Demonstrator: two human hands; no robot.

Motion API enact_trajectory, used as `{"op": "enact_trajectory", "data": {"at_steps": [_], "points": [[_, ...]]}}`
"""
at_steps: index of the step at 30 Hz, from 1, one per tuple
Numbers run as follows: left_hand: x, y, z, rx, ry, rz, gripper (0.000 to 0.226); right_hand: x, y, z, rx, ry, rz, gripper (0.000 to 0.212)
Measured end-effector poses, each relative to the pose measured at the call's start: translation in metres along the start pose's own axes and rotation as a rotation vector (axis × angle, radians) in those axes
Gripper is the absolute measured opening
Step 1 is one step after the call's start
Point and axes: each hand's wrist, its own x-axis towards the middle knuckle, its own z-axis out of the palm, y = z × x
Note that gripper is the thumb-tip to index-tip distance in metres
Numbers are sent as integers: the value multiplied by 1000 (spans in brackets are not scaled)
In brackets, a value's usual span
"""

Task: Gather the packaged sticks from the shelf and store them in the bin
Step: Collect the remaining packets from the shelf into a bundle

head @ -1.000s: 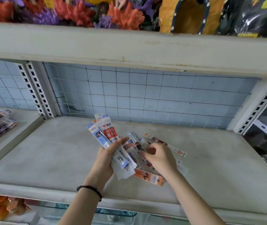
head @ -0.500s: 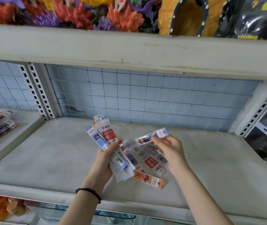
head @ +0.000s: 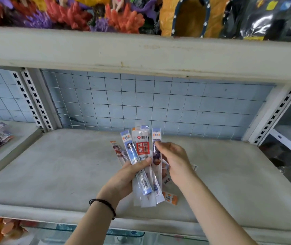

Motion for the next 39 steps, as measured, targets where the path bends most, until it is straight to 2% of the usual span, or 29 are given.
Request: {"op": "enact_trajectory", "data": {"at_steps": [4, 6, 9, 10, 12, 15, 17, 20, 22, 25, 27, 29, 31, 35, 39], "points": [[0, 0, 3, 56, -54, 12, 24, -1, 6, -3, -111, -71, 39, 30], [0, -2, -1, 51, -23, 29, 17, 5, 9, -13, -331, -25, -34, 34], [2, -3, -11, -4, 60, 87, 22, 14, 14, -42, -680, 51, -132, 13], [3, -3, -12, -26, 83, 103, 23, 16, 15, -53, -784, 33, -114, 13], [4, -2, -13, -56, 128, 118, 17, 18, 19, -70, -992, -14, -35, 30], [5, -2, -11, -89, 142, 124, 8, 22, 27, -81, -1202, -15, -44, 49], [6, -3, -14, -103, 143, 123, 9, 23, 29, -82, -1151, -1, -13, 46], [6, -3, -16, -101, 102, 111, 18, 22, 28, -81, -1091, 25, 34, 28], [6, -3, -16, -98, 103, 112, 8, 23, 27, -79, -1010, 60, 11, 22], [5, -4, -14, -79, 116, 132, 13, 21, 23, -75, -640, 96, -10, 16], [6, -4, -12, -38, 122, 137, 13, 16, 16, -70, -341, 58, 14, 9], [7, -5, -10, 1, 162, 139, 10, 10, 12, -64, -155, 2, 49, 12], [7, -5, -9, 13, 195, 143, 13, 6, 13, -57, -135, -31, 71, 16], [7, -4, -8, -1, 198, 152, 36, -2, 18, -41, -142, -63, 79, 14], [6, -3, -7, -42, 198, 184, 34, -8, 22, -28, -167, -105, 87, 14]]}}
